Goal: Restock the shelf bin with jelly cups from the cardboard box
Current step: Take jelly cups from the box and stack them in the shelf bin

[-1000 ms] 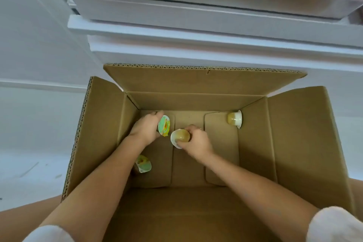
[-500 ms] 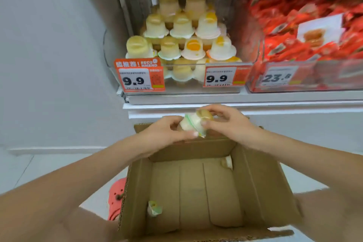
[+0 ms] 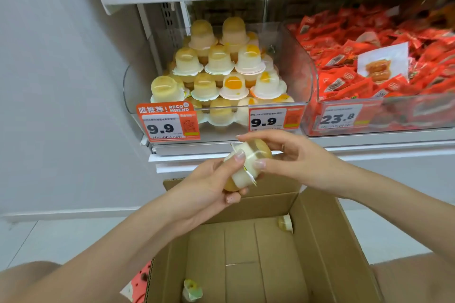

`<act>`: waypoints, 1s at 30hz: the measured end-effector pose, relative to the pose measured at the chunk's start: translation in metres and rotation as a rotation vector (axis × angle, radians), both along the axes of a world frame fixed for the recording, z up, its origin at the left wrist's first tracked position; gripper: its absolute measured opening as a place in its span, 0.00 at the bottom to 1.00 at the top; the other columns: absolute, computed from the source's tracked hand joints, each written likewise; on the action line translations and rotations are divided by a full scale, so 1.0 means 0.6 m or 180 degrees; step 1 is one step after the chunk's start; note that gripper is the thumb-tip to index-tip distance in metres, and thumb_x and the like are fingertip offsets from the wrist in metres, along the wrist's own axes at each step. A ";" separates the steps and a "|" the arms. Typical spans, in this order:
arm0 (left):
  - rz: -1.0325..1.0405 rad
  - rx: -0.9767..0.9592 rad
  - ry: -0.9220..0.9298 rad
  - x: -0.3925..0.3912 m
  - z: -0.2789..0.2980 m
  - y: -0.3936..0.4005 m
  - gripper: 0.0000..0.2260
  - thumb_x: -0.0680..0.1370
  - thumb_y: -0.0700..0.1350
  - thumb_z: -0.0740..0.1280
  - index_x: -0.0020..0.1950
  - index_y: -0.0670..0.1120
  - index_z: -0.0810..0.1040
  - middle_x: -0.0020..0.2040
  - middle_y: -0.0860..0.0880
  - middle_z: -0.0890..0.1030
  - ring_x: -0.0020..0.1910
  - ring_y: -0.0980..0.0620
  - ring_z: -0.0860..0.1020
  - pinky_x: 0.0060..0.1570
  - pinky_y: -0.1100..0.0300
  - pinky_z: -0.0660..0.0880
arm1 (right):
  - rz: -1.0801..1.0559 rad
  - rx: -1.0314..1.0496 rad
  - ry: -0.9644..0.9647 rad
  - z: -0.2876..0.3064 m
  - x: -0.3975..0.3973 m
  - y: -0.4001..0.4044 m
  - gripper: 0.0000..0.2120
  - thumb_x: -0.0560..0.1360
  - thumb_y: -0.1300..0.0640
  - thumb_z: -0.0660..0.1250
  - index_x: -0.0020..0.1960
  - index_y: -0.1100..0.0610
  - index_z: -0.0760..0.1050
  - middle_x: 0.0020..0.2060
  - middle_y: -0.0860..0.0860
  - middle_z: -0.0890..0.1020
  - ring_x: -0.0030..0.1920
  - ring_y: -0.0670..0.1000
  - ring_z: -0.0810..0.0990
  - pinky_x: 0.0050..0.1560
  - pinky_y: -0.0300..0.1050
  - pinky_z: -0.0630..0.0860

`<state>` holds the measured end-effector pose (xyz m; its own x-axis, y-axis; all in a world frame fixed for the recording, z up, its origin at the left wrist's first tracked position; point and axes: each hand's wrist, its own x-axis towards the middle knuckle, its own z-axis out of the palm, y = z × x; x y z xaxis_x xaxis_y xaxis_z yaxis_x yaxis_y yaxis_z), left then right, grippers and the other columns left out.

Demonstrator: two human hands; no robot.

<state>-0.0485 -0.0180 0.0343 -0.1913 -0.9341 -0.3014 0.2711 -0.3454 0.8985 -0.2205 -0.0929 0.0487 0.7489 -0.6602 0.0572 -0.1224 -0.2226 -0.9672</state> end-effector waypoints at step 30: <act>0.1819 0.0374 -0.0932 0.113 0.046 -0.045 0.08 0.78 0.52 0.64 0.49 0.48 0.77 0.50 0.49 0.82 0.44 0.54 0.79 0.43 0.59 0.75 | -0.0775 -0.1981 0.1354 0.149 0.158 -0.132 0.28 0.62 0.48 0.79 0.60 0.49 0.77 0.57 0.44 0.77 0.59 0.45 0.74 0.54 0.37 0.68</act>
<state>0.0191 -0.0447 0.0621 0.4313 -0.8220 -0.3718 0.1907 -0.3197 0.9281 -0.1260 -0.1722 0.1379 0.6280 -0.7491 0.2110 -0.5685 -0.6267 -0.5330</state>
